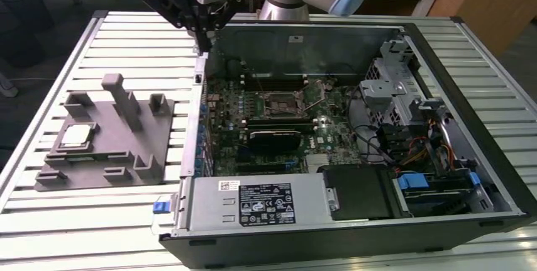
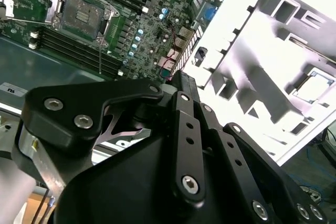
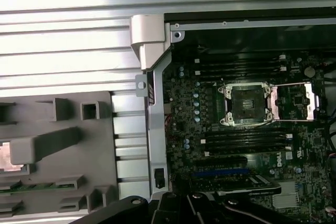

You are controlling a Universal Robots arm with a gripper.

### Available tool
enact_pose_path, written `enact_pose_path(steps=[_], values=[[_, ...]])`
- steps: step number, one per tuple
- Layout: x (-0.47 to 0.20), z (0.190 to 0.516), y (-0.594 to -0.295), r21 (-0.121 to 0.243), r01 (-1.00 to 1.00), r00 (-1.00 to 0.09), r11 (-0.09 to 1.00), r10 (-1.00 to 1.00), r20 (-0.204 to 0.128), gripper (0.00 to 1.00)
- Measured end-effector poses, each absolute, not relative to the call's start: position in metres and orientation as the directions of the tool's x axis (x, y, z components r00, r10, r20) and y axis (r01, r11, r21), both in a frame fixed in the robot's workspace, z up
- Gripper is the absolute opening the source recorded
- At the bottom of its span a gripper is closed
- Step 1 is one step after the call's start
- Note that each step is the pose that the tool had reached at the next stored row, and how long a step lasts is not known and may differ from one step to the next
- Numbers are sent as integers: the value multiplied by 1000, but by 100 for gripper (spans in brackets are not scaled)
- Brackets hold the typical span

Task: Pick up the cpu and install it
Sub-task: 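Reach for the cpu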

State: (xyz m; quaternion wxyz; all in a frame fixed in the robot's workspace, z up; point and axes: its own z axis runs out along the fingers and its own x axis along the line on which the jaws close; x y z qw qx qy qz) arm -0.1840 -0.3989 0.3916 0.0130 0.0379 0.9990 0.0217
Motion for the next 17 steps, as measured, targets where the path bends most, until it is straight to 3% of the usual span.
enact_pose_path(steps=[17], values=[[-197, 392, -399, 44, 75, -997, 996, 76, -24, 11]])
